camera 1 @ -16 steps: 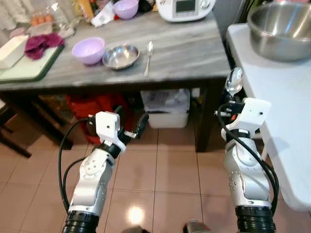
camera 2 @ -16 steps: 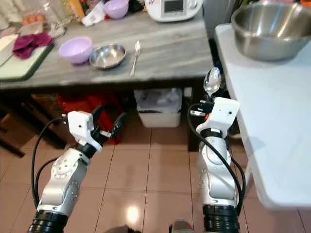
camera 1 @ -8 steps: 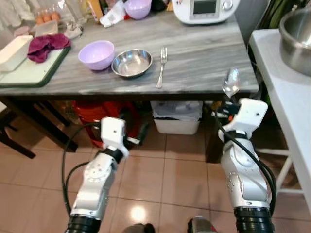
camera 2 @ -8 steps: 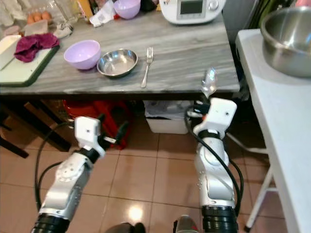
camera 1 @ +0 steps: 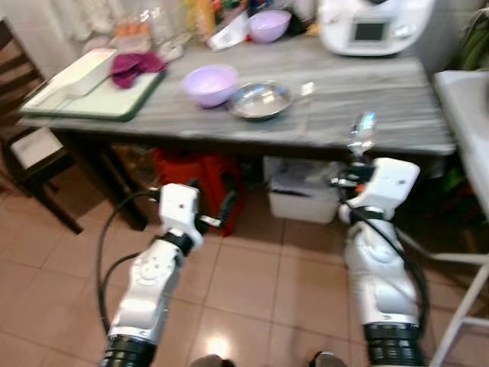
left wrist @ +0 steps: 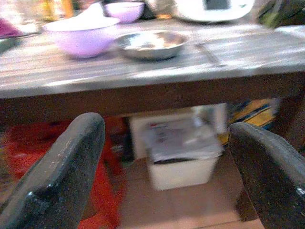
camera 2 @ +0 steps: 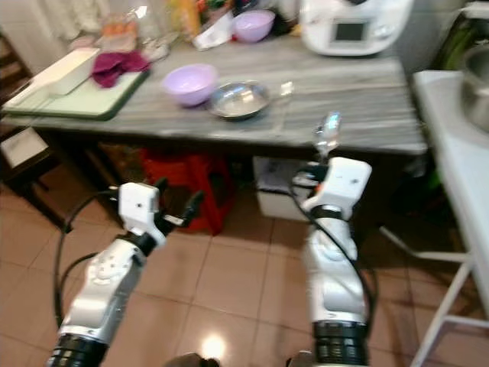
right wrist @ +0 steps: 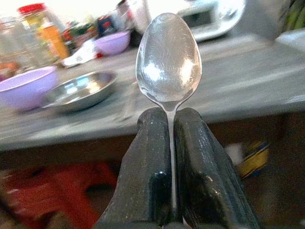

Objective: Setting the table

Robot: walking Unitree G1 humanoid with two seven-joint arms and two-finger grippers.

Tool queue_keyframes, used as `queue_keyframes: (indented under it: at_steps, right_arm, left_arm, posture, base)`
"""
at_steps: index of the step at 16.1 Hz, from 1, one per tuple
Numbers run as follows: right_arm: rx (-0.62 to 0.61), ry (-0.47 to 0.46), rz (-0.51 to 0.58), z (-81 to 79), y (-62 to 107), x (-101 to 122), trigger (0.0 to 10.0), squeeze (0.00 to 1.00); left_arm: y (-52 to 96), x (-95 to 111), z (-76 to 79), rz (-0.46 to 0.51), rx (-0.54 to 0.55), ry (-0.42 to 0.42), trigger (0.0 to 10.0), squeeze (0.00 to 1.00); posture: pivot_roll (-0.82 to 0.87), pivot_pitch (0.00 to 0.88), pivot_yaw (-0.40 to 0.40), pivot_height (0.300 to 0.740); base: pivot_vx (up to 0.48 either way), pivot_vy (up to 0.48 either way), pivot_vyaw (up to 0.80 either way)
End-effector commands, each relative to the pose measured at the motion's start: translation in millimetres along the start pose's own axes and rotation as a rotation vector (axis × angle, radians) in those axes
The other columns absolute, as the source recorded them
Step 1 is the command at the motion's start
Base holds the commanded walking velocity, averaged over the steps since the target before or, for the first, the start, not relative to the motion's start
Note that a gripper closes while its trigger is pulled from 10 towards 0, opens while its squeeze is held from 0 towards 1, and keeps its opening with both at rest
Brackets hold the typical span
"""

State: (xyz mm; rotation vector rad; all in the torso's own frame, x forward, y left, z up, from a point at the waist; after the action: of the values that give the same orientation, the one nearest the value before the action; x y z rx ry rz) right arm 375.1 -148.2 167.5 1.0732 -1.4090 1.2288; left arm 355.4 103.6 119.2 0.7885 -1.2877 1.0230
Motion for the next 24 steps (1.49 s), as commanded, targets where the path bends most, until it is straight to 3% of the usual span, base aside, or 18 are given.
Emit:
queue_keyframes:
  at_steps: [1, 8, 13, 19, 24]
  right_arm:
    - [-0.004, 0.012, 0.029, 2.1, -2.6, 8, 10.0, 0.00]
    - [-0.011, 0.007, 0.029, 2.9, -2.1, 5, 10.0, 0.00]
    - [-0.005, 0.010, 0.036, 2.4, -5.0, 7, 10.0, 0.00]
    - [-0.005, 0.012, 0.035, 2.6, -4.1, 7, 10.0, 0.00]
    - [-0.006, 0.013, 0.033, 2.0, -5.0, 6, 10.0, 0.00]
  left_arm:
    - [-1.0, 0, 1.3, 0.000, 0.000, -0.001, 10.0, 0.00]
    - [-4.1, 5, 6.8, 0.032, -0.015, 0.027, 10.0, 0.00]
    - [-4.4, 6, 17.3, 0.041, -0.064, 0.063, 10.0, 0.00]
    - [-4.3, 6, 20.6, 0.042, -0.081, 0.075, 10.0, 0.00]
    - [-6.0, 6, 22.0, 0.041, -0.092, 0.083, 10.0, 0.00]
  posture:
    - [-0.07, 0.116, 0.125, 0.740]
    - [-0.08, 0.109, 0.130, 0.740]
    - [-0.08, 0.101, 0.125, 0.740]
    - [-0.09, 0.106, 0.124, 0.740]
    - [-0.09, 0.103, 0.126, 0.740]
  base:
    - [0.000, 0.480, 0.00]
    - [0.000, 0.137, 0.00]
    - [0.000, 0.000, -0.67]
    - [0.372, 0.000, -0.63]
    - [0.461, 0.000, 0.00]
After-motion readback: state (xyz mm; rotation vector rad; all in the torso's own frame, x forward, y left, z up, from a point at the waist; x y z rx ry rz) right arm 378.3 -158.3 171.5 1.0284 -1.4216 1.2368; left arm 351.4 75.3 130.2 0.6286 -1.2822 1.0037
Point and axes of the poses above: a point about 5 cm out from each wrist's last joint towards the gripper, its own y axis pointing back from the gripper into the wrist, its own x axis along the axis of the wrist's last joint, z = x × y, the point moved 6 cm from there along -y, pointing out of the wrist towards the gripper, and after that the axes turned 7 degrees about y, right-handed, at the moved point
